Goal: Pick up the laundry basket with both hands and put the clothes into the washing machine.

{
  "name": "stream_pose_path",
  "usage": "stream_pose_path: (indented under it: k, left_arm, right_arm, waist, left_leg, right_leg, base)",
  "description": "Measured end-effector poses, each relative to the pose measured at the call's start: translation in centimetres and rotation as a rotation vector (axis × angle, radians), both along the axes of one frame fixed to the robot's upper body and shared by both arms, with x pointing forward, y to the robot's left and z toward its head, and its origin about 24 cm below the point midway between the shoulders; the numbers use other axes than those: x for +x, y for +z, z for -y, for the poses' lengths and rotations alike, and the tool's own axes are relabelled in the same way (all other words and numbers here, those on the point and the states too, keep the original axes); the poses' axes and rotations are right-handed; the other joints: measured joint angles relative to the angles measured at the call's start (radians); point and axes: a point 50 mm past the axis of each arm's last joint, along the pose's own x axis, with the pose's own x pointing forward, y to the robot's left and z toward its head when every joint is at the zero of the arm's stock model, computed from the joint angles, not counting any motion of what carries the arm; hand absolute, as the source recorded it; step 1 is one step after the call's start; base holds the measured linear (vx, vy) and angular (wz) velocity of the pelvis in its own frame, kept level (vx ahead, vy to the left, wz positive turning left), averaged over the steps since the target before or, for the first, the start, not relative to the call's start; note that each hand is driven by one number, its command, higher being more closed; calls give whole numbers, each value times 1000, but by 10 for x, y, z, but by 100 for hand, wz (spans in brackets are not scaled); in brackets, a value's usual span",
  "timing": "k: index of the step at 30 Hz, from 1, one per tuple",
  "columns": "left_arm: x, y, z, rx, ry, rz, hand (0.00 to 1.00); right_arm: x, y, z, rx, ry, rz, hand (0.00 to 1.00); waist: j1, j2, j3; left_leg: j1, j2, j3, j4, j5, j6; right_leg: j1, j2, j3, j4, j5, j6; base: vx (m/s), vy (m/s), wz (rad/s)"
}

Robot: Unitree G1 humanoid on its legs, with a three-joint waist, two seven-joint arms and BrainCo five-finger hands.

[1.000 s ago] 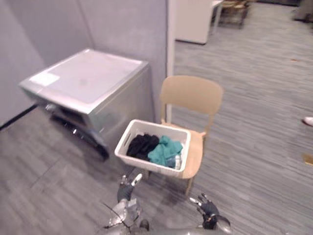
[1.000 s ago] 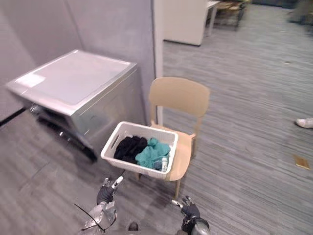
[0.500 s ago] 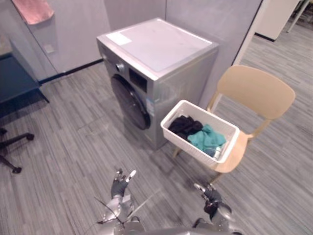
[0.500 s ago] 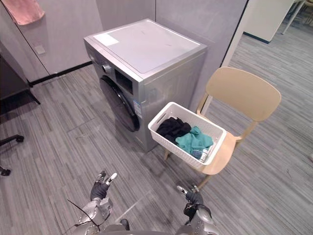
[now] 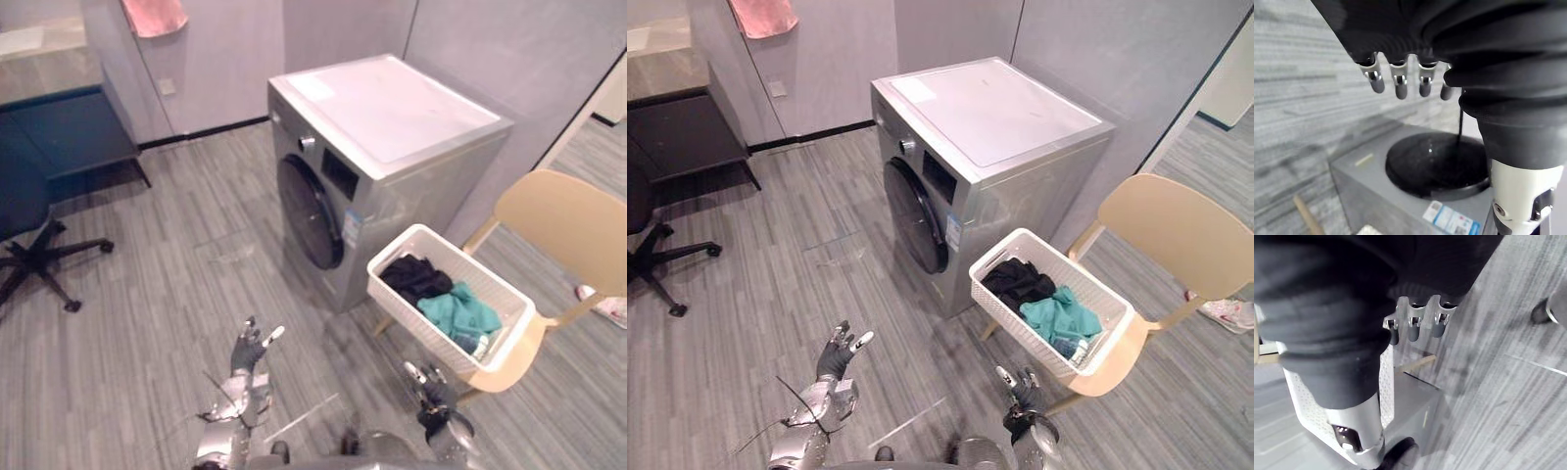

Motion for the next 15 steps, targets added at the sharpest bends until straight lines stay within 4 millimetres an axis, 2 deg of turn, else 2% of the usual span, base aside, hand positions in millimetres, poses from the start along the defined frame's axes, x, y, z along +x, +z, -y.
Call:
stream_pose_path:
  k: [2,5,6,8,9,10,11,12,13,15]
  left_arm:
    - [4,2,8,-21,-3,11,0]
    - [9,6,15,-45,-6,27,0]
    - [6,5,19,-55,-7,24,0]
    - [4,12,22,-81,6,56,0]
    - [0,13,23,-93,15,64,0]
    - [-3,13,25,-101,15,60,0]
    - [-10,9,25,-115,15,42,0]
    - [-15,6,25,-122,21,27,0]
    - [-21,3,24,-124,24,8,0]
    - [-23,2,24,-120,15,2,0]
  right_arm:
    - [7,6,3,-6,-17,41,0]
    - [5,6,-2,14,-31,40,0]
    - [5,10,0,7,-40,56,0]
    - [11,19,-2,-4,-17,109,0]
    - [14,22,-2,-12,4,126,0]
    - [14,23,-3,-19,24,128,0]
    - [13,22,-2,-28,48,117,0]
    - [12,21,-4,-27,60,113,0]
    - [13,23,-4,-38,79,118,0]
    - [18,28,-7,-60,108,144,0]
  waist:
    - [-10,14,3]
    - [-1,19,4]
    - [0,22,5]
    - [16,33,9]
    - [36,51,12]
    - [44,72,17]
    - [58,86,23]
    - [64,90,21]
    - [74,93,18]
    - [81,66,14]
  left_leg:
    - [8,20,10,-29,7,-11]
    - [49,42,51,-39,13,-23]
    - [57,46,80,4,4,-31]
    - [-2,68,117,204,-55,-38]
    - [-86,99,130,410,-75,-25]
    - [-158,128,125,578,-61,-16]
    - [-224,163,114,730,-12,-18]
    - [-244,167,112,784,2,-23]
    - [-270,180,128,856,-11,-11]
    - [-298,190,146,817,-35,24]
  right_leg:
    - [-5,25,10,-12,8,-14]
    - [34,45,9,-34,9,-16]
    - [67,47,15,-44,8,-17]
    - [103,53,32,-71,-14,-37]
    - [115,62,42,-68,-32,-39]
    - [127,74,43,-60,-44,-50]
    - [138,77,49,-37,-67,-58]
    - [141,71,55,-20,-76,-66]
    - [147,52,67,-1,-93,-61]
    - [144,-5,85,-5,-101,-45]
  base:
    - [150,-132,-22]
    - [119,-86,-8]
    - [115,-48,1]
    - [70,-41,-11]
    - [-8,-14,-19]
    - [-3,40,-22]
    - [7,50,-13]
    - [35,126,-22]
    - [75,153,-17]
    - [100,166,-14]
